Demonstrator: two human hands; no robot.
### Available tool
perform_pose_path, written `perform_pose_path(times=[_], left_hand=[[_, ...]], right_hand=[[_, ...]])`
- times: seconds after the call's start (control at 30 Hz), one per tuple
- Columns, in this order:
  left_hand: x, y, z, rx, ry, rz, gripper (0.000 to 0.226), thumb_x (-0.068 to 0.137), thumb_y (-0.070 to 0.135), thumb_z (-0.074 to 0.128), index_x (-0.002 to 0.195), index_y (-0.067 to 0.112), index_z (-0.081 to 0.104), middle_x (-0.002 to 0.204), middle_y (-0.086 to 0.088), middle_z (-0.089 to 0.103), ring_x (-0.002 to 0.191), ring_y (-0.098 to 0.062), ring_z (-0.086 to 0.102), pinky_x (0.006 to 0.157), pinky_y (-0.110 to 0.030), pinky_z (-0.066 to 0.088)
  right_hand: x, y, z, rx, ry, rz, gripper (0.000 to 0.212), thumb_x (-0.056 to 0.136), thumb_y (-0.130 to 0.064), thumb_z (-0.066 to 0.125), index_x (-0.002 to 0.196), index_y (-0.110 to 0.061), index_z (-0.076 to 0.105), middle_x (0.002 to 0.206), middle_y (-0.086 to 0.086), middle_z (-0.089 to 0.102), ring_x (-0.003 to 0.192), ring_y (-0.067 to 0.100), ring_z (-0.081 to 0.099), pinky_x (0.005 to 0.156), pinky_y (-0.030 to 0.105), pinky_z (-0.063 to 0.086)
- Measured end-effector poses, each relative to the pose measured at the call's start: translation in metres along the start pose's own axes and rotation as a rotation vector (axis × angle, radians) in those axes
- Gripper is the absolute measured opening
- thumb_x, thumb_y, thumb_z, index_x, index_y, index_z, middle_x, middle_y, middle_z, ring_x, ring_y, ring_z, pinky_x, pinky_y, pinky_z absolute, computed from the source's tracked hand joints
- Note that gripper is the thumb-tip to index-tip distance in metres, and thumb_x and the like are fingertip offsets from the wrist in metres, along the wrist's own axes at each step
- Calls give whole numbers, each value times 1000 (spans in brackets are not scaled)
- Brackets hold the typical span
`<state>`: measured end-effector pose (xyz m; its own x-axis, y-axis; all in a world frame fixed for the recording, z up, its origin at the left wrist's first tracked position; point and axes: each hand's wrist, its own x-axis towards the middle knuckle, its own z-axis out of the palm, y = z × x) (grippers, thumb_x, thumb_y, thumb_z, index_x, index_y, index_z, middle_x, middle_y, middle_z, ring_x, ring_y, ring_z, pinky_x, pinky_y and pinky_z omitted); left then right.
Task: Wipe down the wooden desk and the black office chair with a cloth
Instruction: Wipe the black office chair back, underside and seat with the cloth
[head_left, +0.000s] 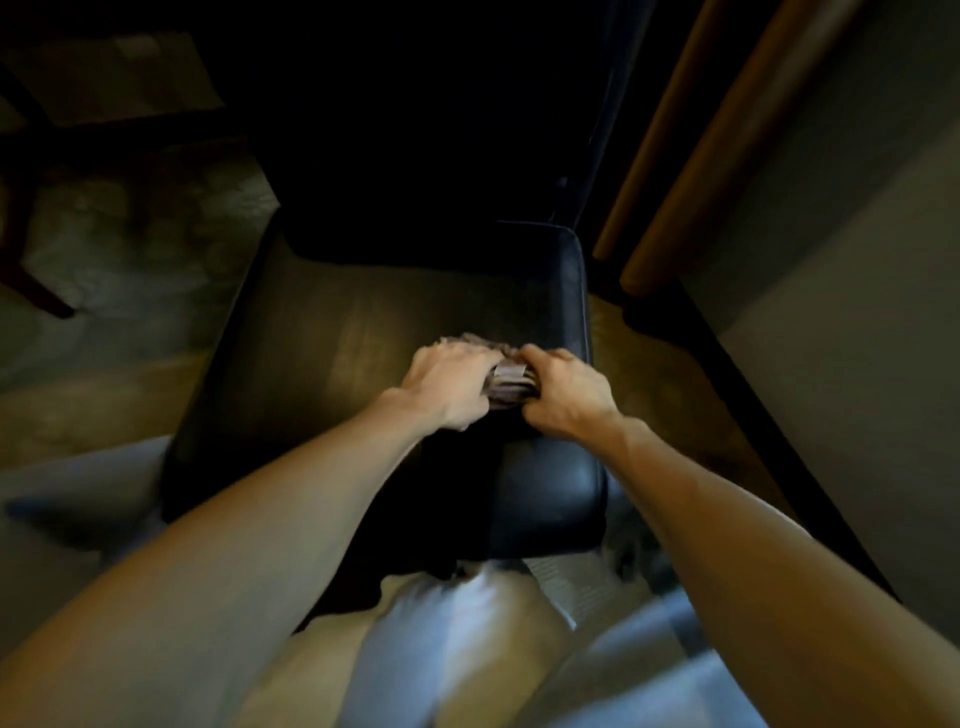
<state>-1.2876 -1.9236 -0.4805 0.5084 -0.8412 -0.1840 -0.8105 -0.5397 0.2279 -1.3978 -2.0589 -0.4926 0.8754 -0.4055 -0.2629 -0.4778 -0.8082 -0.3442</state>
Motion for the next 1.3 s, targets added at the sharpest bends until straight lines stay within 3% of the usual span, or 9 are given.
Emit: perform_pose_path(times=[0.27, 0.4, 0.53, 0.73, 0.93, 1.07, 1.13, 1.2, 1.3], left_hand=[[-90, 21, 26, 16, -26, 31, 53, 84, 28, 64, 136, 31, 59, 137, 1, 65, 122, -26, 63, 94, -35, 49], [-123, 31, 39, 47, -25, 62, 48, 87, 29, 65, 135, 28, 59, 135, 1, 62, 121, -26, 60, 95, -36, 48], [-148, 40, 54, 98, -50, 101, 42, 89, 31, 65, 131, 29, 60, 125, 1, 62, 116, -26, 60, 89, -37, 47], [-168, 50, 67, 135, -83, 103, 32, 92, 31, 61, 124, 27, 63, 118, 0, 67, 107, -28, 64, 84, -37, 49], [-158, 56, 55, 164, -279, 70, 26, 82, 26, 63, 106, 23, 68, 93, -2, 70, 88, -30, 66, 66, -30, 40], [-128, 50, 19, -30, -559, -41, 32, 60, 31, 63, 91, 24, 68, 82, 0, 68, 80, -23, 66, 63, -31, 46], [-110, 45, -5, -68, -610, -51, 34, 50, 30, 64, 84, 28, 68, 83, 2, 71, 79, -19, 68, 62, -31, 50], [-86, 41, -29, -50, -548, -64, 33, 47, 32, 67, 80, 33, 68, 80, 5, 71, 77, -17, 68, 61, -31, 51], [-46, 40, -62, 26, -346, -52, 33, 58, 40, 67, 91, 35, 66, 88, 7, 68, 75, -14, 61, 58, -28, 40]], right_hand=[[-89, -14, 37, -11, 6, -22, 50, 80, -35, 66, 128, -37, 51, 114, 3, 63, 102, 28, 65, 82, 36, 48], [-121, -17, 55, -6, 7, -18, 47, 80, -35, 65, 126, -36, 54, 114, 3, 66, 104, 28, 65, 88, 40, 51], [-148, -13, 80, 60, -11, -4, 44, 80, -35, 68, 122, -37, 56, 109, -3, 68, 100, 24, 66, 79, 32, 46], [-161, -8, 99, 127, -131, 44, 38, 77, -41, 67, 113, -41, 56, 85, -17, 56, 87, 17, 62, 76, 31, 43], [-161, -3, 100, 205, -195, 78, 21, 83, -31, 69, 99, -39, 57, 80, -16, 58, 80, 11, 58, 78, 31, 46], [-155, -4, 67, 215, -169, 54, 16, 75, -33, 66, 88, -38, 58, 79, -11, 64, 78, 13, 63, 72, 32, 51], [-148, -5, 43, 227, -116, 31, 14, 73, -37, 65, 85, -40, 58, 76, -13, 64, 75, 8, 63, 69, 29, 50], [-135, -8, 15, 230, -33, 15, 12, 72, -40, 63, 82, -42, 57, 71, -16, 61, 68, 4, 59, 61, 24, 43], [-109, -12, -25, 209, 138, 3, 22, 67, -44, 57, 88, -39, 58, 75, -9, 64, 74, 20, 60, 65, 29, 43]])
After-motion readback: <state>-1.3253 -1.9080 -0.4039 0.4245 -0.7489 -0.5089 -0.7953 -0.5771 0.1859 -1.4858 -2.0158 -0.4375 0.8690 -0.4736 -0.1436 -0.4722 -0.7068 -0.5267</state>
